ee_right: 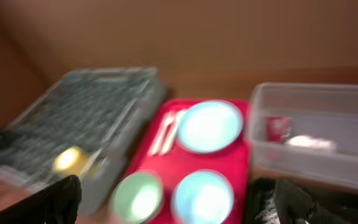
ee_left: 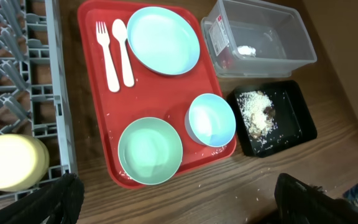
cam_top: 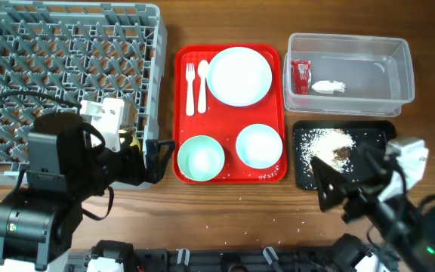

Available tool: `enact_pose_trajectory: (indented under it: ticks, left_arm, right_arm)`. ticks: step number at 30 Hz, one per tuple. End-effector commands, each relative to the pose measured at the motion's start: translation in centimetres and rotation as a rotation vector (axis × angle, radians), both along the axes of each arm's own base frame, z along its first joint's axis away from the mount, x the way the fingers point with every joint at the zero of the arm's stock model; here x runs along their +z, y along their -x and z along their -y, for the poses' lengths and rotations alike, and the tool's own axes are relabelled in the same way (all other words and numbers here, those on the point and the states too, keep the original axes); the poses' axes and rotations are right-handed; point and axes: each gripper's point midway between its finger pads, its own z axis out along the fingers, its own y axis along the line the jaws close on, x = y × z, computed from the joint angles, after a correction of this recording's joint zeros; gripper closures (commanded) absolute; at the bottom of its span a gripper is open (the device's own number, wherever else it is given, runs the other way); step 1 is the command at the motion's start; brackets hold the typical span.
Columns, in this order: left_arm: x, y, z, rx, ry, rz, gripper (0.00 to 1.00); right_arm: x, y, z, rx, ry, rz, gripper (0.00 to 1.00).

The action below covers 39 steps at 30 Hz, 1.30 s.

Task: Sort waste into correct bins and load items into the dishwasher rack
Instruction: 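Set the empty bowl back on the red tray and withdraw the right gripper, then reach the left gripper to the white fork on the red tray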

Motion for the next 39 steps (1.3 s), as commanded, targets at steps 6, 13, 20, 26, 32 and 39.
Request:
enact_pose_trajectory:
  ticks: [6,13,20,26,32,39]
  left_arm:
    - [0.6,0.1,0.3,-0.008,0.019,0.01,0.0]
    - [0.6,0.1,0.3,-0.008,0.019,0.01,0.0]
    - [0.6,0.1,0.3,-0.008,0.019,0.01,0.0]
    - [0.6,0.1,0.3,-0.008,0.019,0.01,0.0]
    - [0.6,0.1,0.3,-0.008,0.019,0.01,0.0]
    - [1.7,-0.2,1.1,-0.039,0.064,0.047,0.0]
  right_arm:
    - [-11.6,-6.5,0.7,-0.033,0.071,0.087,0.0]
    - [-19.9,-5.8,2.8,-0.118,0.029,0.126,0.0]
    - [-18.9,-5.9,2.8,-0.133,-0.045,0.247,0.0]
    - [-18.9,-5.9,2.8,-0.133,-0.044,0.244,0.0]
    - [-18.9,-5.9,2.8,-0.133,-0.044,0.244,0.0]
    - [-19.0,-5.9,2.8,-0.133,-0.043,0.242,0.0]
